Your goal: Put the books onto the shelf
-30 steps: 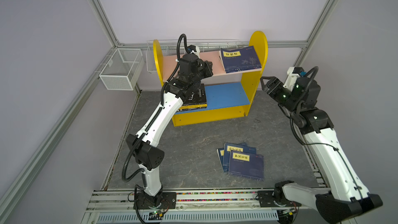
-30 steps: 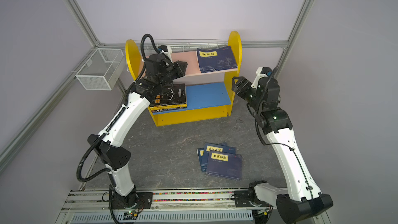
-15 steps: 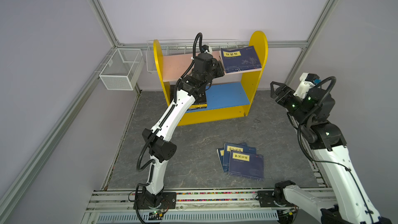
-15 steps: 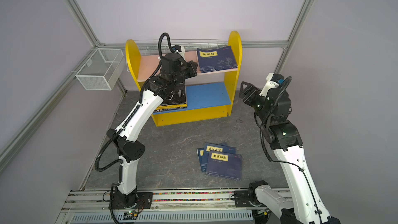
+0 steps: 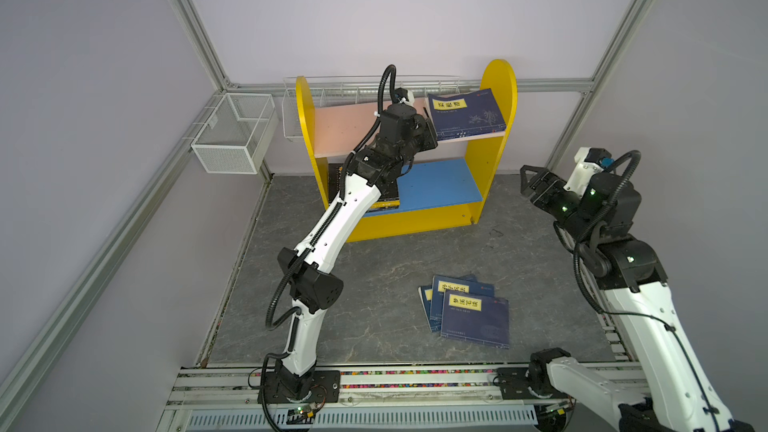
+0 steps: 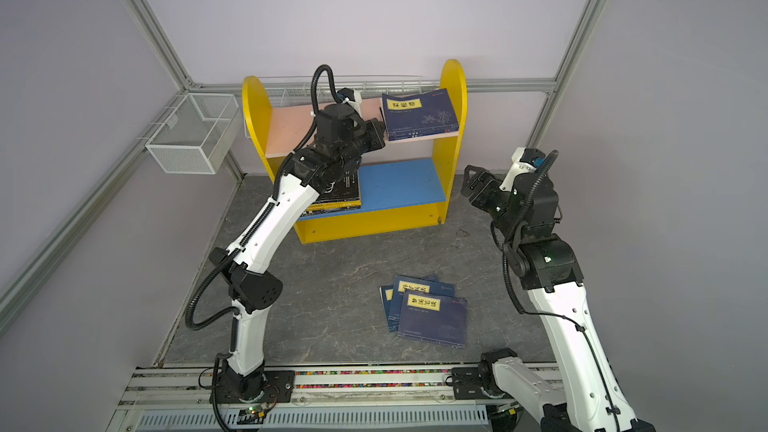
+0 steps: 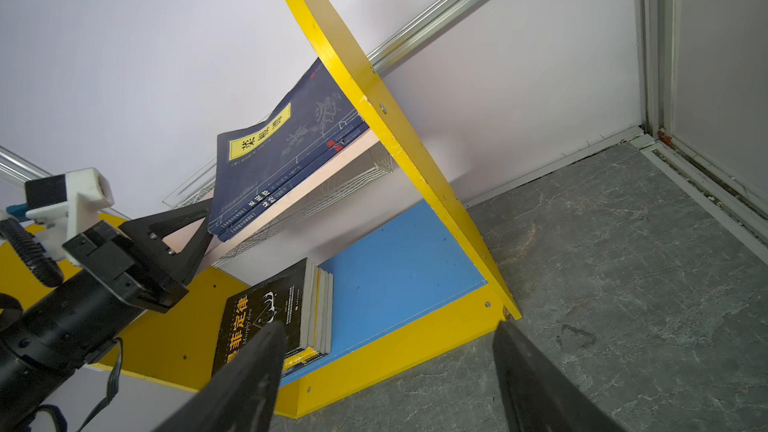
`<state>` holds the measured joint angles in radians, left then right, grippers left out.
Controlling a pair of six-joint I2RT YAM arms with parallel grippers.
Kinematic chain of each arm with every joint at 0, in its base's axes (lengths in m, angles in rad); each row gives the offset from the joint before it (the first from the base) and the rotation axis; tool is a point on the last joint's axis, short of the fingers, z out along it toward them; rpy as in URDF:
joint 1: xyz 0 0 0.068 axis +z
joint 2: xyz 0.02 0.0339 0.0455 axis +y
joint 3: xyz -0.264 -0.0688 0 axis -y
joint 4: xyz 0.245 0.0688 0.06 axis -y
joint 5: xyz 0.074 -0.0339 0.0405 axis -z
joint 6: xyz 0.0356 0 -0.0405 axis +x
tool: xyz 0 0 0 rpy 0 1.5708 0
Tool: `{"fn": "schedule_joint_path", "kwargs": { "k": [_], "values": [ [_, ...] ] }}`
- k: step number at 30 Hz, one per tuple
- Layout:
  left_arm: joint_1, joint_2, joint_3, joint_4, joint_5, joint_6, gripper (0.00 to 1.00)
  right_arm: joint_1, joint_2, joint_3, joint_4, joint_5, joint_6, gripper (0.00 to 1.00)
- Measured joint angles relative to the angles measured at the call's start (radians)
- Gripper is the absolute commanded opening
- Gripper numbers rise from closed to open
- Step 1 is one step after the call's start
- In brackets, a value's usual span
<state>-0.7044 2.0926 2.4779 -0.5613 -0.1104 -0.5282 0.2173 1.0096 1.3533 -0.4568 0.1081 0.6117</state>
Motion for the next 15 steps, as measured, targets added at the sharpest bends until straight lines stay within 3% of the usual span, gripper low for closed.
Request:
{"fn": "schedule_joint_path", "kwargs": {
  "k": [3,7,11,15],
  "values": [
    [-0.010,-0.029,-0.026,-0.026,-0.068,0.031,0.11,0.000,-0.018,-0.024,-0.020,0.001,-0.001,0.81],
    [-0.021,-0.148,-0.178,-0.043,-0.165,0.079,0.12,0.000,-0.028,-0.060,-0.085,0.007,0.010,0.81],
    [-0.063,-0.334,-0.420,-0.014,-0.234,0.120,0.11,0.000,-0.034,-0.144,-0.179,-0.018,0.037,0.82],
    [-0.187,-0.509,-0.710,0.059,-0.229,0.149,0.10,0.000,-0.070,-0.301,-0.314,-0.094,0.030,0.86]
  ]
}}
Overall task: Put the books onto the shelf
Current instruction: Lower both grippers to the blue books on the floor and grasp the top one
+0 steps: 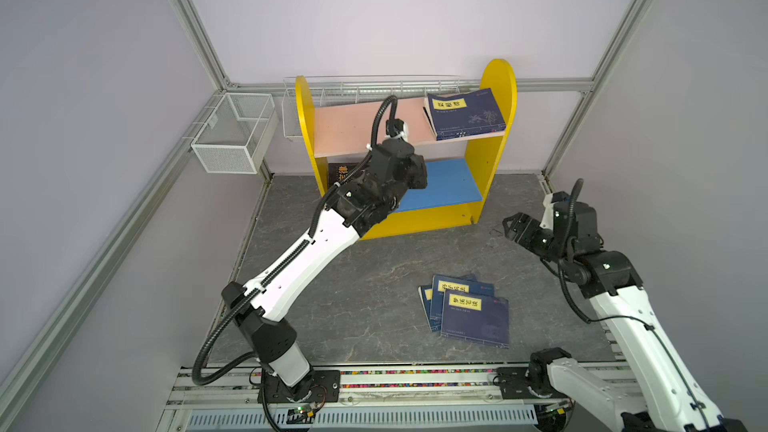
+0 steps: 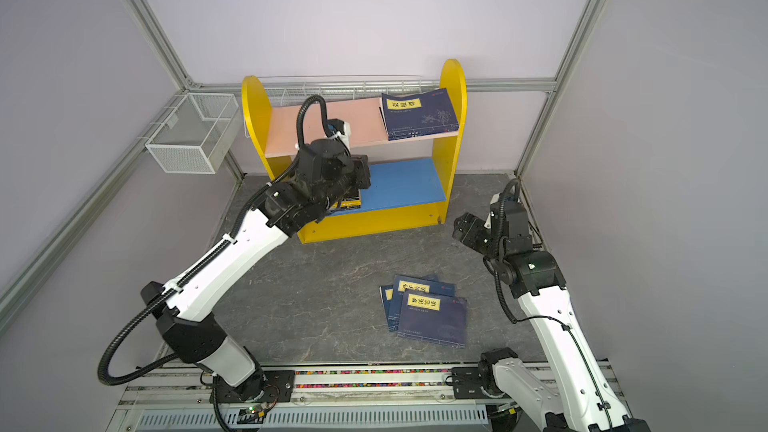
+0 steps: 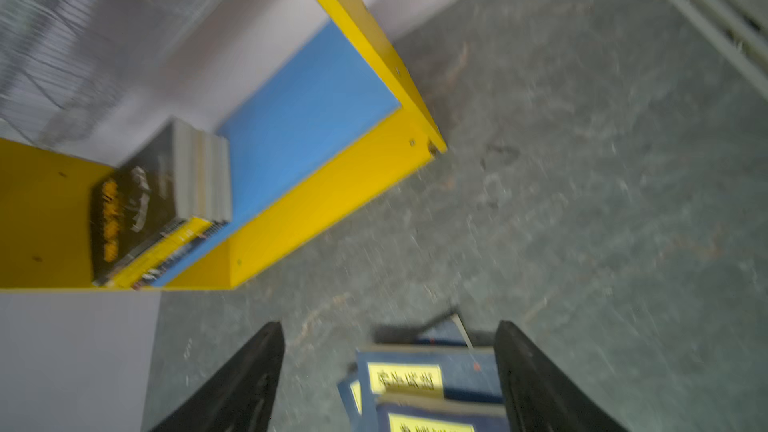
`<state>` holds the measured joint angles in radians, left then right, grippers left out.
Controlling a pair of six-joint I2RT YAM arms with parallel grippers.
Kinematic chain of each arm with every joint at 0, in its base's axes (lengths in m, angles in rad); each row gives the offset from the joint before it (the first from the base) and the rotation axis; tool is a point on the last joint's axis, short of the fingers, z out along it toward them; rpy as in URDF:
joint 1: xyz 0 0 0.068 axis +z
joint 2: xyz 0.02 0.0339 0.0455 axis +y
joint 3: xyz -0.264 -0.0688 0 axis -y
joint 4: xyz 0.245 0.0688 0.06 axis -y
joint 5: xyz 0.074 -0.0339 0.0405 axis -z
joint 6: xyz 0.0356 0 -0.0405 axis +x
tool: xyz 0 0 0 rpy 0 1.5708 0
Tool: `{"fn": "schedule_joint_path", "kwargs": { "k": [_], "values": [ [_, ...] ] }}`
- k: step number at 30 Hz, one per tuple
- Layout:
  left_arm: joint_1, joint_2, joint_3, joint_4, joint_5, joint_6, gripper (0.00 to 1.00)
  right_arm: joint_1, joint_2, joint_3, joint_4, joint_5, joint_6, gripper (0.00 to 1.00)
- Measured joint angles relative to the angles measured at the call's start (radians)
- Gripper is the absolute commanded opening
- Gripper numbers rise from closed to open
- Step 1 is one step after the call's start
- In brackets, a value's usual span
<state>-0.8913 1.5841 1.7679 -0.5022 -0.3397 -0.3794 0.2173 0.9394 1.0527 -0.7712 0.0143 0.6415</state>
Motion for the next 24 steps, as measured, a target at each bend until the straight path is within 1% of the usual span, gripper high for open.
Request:
{"fn": "schedule_joint_path", "kwargs": {
  "k": [2,4,6,8,10,13,16,21,24],
  "values": [
    [-0.052,-0.063,-0.153,0.040,0.053,-0.002,0.09,0.000,-0.032,-0.087,-0.082,-0.043,-0.016,0.89],
    [-0.070,-0.095,-0.288,0.069,0.111,-0.006,0.06,0.000,-0.066,-0.184,-0.144,-0.100,-0.032,0.90],
    [-0.071,-0.097,-0.410,0.091,0.168,-0.001,0.00,0.000,-0.087,-0.288,-0.200,-0.159,-0.043,0.91],
    [-0.074,-0.082,-0.515,0.101,0.220,0.019,0.00,0.000,-0.086,-0.382,-0.234,-0.212,-0.045,0.91],
    [-0.094,-0.058,-0.592,0.105,0.269,0.063,0.00,0.000,-0.081,-0.451,-0.254,-0.254,-0.042,0.91],
    [-0.142,-0.016,-0.645,0.117,0.337,0.133,0.00,-0.020,-0.066,-0.491,-0.261,-0.291,-0.040,0.91],
    [-0.172,0.024,-0.655,0.138,0.397,0.186,0.00,-0.041,-0.024,-0.497,-0.250,-0.309,-0.035,0.91],
    [-0.178,0.120,-0.649,0.161,0.436,0.247,0.00,-0.053,0.061,-0.563,-0.174,-0.357,-0.028,0.91],
    [-0.179,0.167,-0.645,0.146,0.447,0.269,0.00,-0.059,0.095,-0.584,-0.149,-0.378,-0.028,0.90]
  ]
}}
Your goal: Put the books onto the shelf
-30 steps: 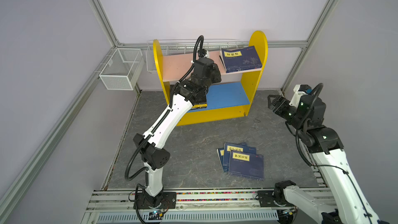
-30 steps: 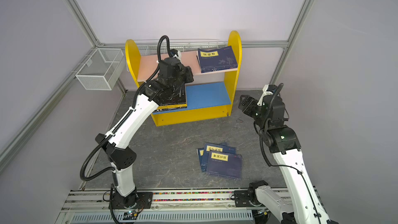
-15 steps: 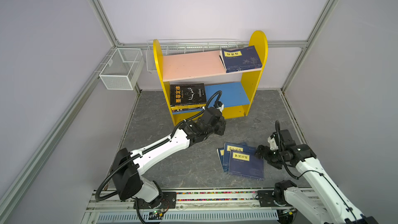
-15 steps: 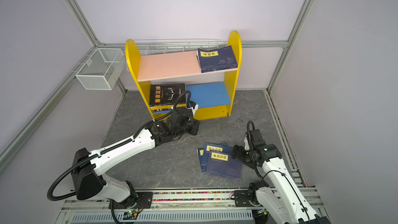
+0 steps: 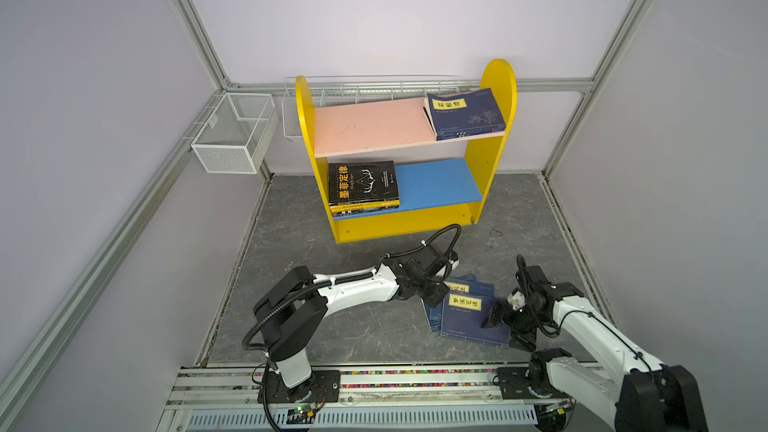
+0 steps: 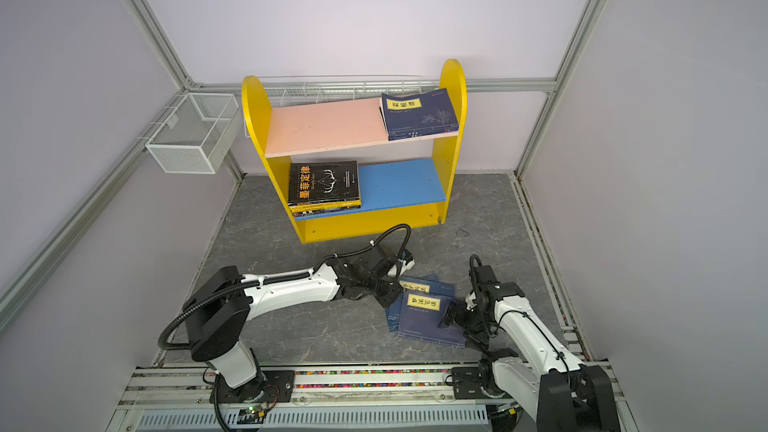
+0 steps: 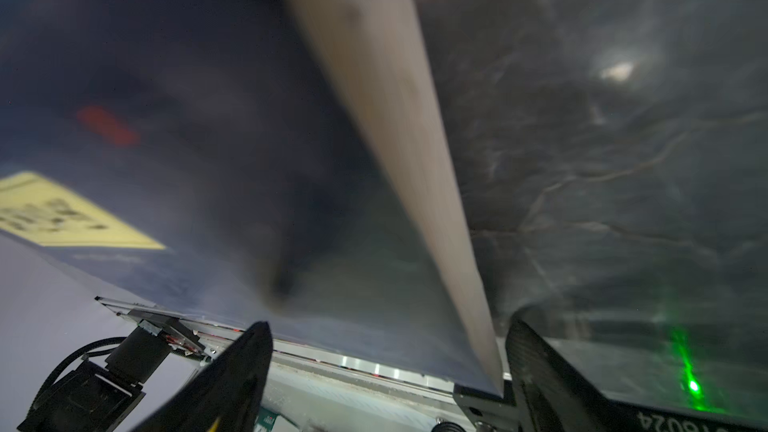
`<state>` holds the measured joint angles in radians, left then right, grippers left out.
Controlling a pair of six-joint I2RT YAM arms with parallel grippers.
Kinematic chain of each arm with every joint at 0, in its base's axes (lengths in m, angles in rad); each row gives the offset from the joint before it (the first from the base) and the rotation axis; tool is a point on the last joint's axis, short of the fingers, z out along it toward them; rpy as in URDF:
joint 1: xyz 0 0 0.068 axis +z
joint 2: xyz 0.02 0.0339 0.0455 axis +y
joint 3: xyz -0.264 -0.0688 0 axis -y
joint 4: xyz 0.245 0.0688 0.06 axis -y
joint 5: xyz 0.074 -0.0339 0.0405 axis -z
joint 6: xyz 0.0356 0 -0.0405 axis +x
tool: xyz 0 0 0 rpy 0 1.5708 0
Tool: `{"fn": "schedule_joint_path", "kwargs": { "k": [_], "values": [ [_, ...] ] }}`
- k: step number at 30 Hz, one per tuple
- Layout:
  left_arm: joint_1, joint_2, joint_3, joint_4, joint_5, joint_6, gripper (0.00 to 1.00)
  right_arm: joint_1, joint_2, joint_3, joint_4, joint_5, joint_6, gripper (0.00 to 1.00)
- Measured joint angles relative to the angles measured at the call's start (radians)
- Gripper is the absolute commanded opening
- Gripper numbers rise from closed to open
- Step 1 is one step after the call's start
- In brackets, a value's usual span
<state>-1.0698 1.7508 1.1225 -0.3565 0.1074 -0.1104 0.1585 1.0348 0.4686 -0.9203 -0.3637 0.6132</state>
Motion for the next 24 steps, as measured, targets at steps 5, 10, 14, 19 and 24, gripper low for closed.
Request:
{"fn": "schedule_joint_path", "kwargs": {
  "k": [5,10,14,19,24],
  "values": [
    [-0.002,0.047,0.019,-0.039,0.006,0.034,0.00,0.000,-0.007,0.007,0.045,-0.023,-0.016,0.85],
    [0.002,0.079,0.028,-0.049,-0.011,0.053,0.00,-0.004,-0.046,0.052,0.055,-0.042,-0.026,0.76],
    [0.017,0.092,0.043,-0.047,-0.037,0.060,0.00,-0.007,-0.056,0.097,0.072,-0.064,-0.025,0.65],
    [0.018,0.103,0.047,-0.021,-0.027,0.054,0.00,-0.006,-0.055,0.184,0.145,-0.112,-0.025,0.34],
    [0.013,0.113,0.045,0.016,0.002,0.028,0.00,-0.006,-0.077,0.224,0.195,-0.127,-0.036,0.09]
  ]
}}
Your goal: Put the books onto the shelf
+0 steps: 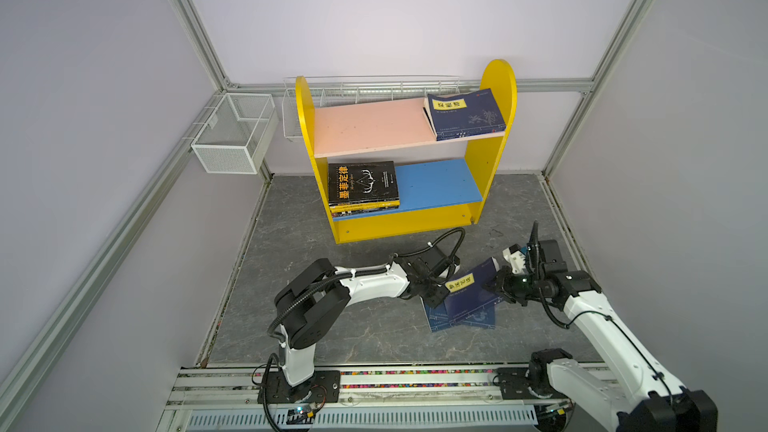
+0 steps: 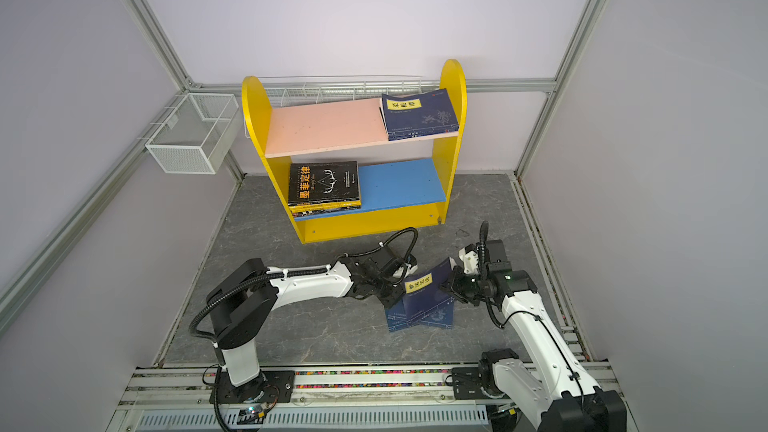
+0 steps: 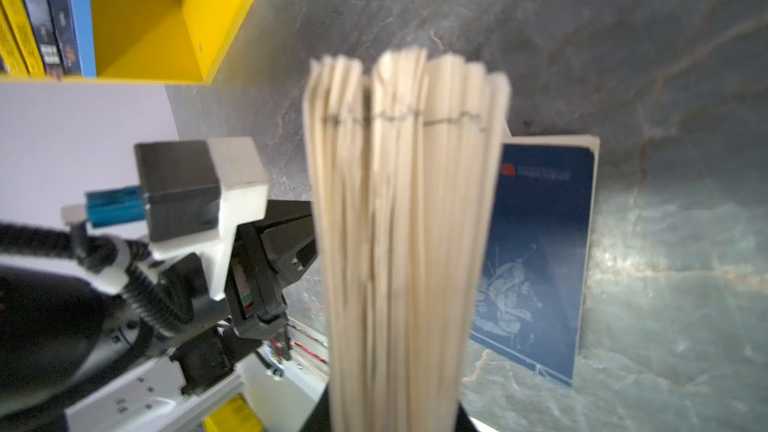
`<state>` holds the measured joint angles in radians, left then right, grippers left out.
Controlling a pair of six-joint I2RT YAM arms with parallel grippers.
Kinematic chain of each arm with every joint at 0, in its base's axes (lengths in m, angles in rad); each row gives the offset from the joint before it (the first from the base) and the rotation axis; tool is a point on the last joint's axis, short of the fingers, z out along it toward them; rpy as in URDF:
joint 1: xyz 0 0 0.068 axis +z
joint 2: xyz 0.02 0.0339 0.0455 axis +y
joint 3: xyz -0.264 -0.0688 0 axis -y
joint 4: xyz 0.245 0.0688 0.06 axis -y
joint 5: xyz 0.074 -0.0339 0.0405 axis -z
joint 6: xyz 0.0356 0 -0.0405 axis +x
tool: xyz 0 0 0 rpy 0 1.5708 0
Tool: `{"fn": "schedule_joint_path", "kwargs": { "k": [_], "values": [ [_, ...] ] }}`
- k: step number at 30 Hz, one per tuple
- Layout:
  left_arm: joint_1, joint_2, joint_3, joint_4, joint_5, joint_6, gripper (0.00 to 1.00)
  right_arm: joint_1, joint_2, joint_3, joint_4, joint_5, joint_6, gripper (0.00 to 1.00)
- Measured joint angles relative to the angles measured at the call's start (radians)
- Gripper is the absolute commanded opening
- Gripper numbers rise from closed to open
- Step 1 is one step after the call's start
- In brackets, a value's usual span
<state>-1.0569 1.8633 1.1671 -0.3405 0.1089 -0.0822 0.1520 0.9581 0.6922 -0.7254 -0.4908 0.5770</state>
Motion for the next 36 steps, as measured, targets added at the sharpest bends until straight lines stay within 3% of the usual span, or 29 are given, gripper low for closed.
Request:
{"fn": "schedule_joint_path", "kwargs": {
  "k": [4,6,10,12,17,20,25,29,30,36],
  "values": [
    [0.055,-0.046,-0.069,0.073,0.040,-0.073,0.00,0.000,-0.016,0.042,-0.021,0.000,-0.026,0.06],
    [0.143,-0.121,-0.141,0.122,0.093,-0.137,0.09,0.000,-0.021,0.080,-0.027,-0.001,-0.035,0.06],
    [0.380,-0.317,-0.258,0.261,0.222,-0.285,0.45,0.000,-0.019,0.190,-0.012,-0.037,-0.035,0.06],
    [0.446,-0.402,-0.281,0.324,0.291,-0.343,0.57,0.000,-0.013,0.236,0.031,-0.079,-0.024,0.06],
    [0.451,-0.522,-0.282,0.426,0.499,-0.414,0.90,0.014,0.026,0.310,0.189,-0.181,0.029,0.06],
    [0.447,-0.544,-0.281,0.442,0.599,-0.441,0.94,0.031,0.058,0.369,0.245,-0.227,0.040,0.06],
    [0.447,-0.570,-0.283,0.440,0.667,-0.459,0.93,0.063,0.094,0.452,0.346,-0.302,0.063,0.06],
    [0.447,-0.584,-0.283,0.455,0.699,-0.478,0.84,0.090,0.119,0.460,0.395,-0.354,0.093,0.06],
    [0.447,-0.589,-0.283,0.464,0.705,-0.486,0.78,0.094,0.129,0.461,0.398,-0.364,0.100,0.06],
    [0.448,-0.617,-0.267,0.502,0.746,-0.521,0.11,0.100,0.151,0.464,0.395,-0.379,0.110,0.08]
  ]
}}
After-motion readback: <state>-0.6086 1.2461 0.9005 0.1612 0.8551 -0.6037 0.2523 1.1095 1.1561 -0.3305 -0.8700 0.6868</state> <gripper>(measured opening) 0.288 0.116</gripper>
